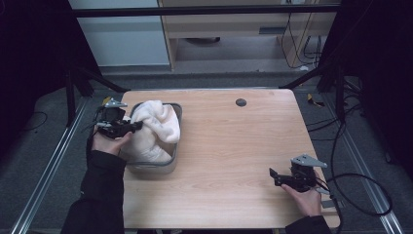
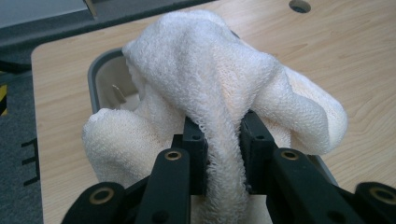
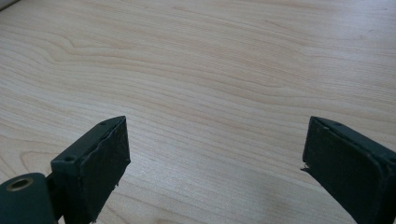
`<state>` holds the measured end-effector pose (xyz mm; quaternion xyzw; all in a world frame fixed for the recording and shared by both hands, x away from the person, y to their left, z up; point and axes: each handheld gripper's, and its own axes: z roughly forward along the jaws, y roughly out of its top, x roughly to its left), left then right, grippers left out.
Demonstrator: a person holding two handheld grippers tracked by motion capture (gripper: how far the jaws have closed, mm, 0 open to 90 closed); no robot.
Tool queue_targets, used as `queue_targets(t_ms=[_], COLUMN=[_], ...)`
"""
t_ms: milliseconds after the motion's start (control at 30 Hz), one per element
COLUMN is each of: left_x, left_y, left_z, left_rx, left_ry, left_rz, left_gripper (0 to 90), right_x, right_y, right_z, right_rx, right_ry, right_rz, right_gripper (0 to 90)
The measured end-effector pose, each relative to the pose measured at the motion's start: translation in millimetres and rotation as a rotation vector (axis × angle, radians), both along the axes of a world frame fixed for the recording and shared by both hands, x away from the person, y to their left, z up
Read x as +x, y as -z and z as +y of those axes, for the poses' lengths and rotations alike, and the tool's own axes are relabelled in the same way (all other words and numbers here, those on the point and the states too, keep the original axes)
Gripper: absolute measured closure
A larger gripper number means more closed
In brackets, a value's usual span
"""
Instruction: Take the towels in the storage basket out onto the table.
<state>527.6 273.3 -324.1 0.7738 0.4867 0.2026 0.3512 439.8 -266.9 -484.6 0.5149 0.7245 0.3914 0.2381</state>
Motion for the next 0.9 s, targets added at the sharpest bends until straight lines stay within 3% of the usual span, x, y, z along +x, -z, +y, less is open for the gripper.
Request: queue_targets(t_ms=[500,733,900], left_x=[-2.1,-8.2,-11.2], left_y=[-27.1,-54.5,-64.9], left_z=[-4.0,-2.4,-3.0], left_rx=[-0.003,-0.015,-0.029], left_ry=[0.017,0.018,0.023], left_rz=[-0.037,-0.081,-0.105], left_gripper=[75.6,76.0,76.2], right_x=[-0.8,-0.3,-0.4], right_y=[-1.5,-1.2,-1.1], right_z=[-0.1,1.5,0.9], right_rx=[0.006,0.005,-0.003], right_ry=[0.005,0.001,-0.001], right_rz=[0.002,0.006,-0.002], right_gripper=[7.4,7.4,7.4])
